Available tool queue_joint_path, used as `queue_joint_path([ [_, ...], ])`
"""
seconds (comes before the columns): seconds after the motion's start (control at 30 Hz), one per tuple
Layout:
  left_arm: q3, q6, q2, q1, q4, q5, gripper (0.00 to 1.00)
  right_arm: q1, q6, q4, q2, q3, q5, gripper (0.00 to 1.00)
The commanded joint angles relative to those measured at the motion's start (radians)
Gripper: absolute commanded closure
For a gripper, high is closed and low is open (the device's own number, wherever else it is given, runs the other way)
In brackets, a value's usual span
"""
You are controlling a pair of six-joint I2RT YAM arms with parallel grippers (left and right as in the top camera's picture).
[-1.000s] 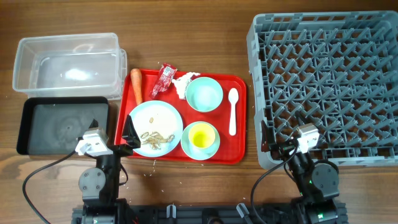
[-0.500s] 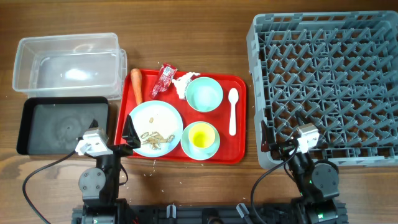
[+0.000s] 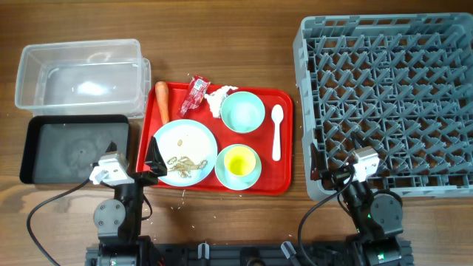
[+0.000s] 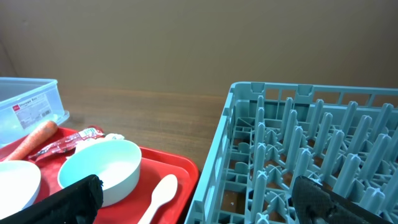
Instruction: Sort waste into correct bins and load items into the dishwasher rack
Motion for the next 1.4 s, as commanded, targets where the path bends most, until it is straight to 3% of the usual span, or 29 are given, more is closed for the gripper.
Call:
queue_joint_path([
  [0.0, -0.005, 0.009, 0.001, 0.008, 0.001, 0.005, 0.00, 0.002, -0.012, 0.003, 0.003, -0.001, 0.003, 0.00],
  [0.73, -0.005, 0.006, 0.001, 0.008, 0.035, 0.019, 0.00, 0.002, -0.020, 0.028, 0.003, -0.001, 0.032, 0.00],
  [0.93, -0.005, -0.008, 0.001, 0.008, 0.103, 0.364, 0.00, 0.002, 0.184, 0.070, 0.003, -0.001, -0.137, 0.00],
  [1.0, -0.003, -0.099, 0.002, 0.008, 0.195, 0.410, 0.00, 0.002, 0.259, 0.111, 0.003, 0.006, -0.193, 0.00],
  [1.03, 0.015, -0.159, 0.005, 0.008, 0.238, 0.409, 0.00, 0.002, 0.303, 0.111, 0.003, 0.031, -0.199, 0.00],
  [1.17, 0.131, -0.180, 0.059, 0.008, 0.203, 0.410, 0.00, 0.002, 0.306, 0.105, 0.028, 0.125, -0.209, 0.00],
  [1.27, 0.277, -0.180, 0.176, 0.008, 0.114, 0.428, 0.00, 0.002, 0.304, 0.047, 0.096, 0.235, -0.209, 0.00],
  [1.37, 0.525, -0.179, 0.415, 0.007, -0.061, 0.494, 0.00, 0.002, 0.303, -0.135, 0.277, 0.442, -0.210, 0.00],
])
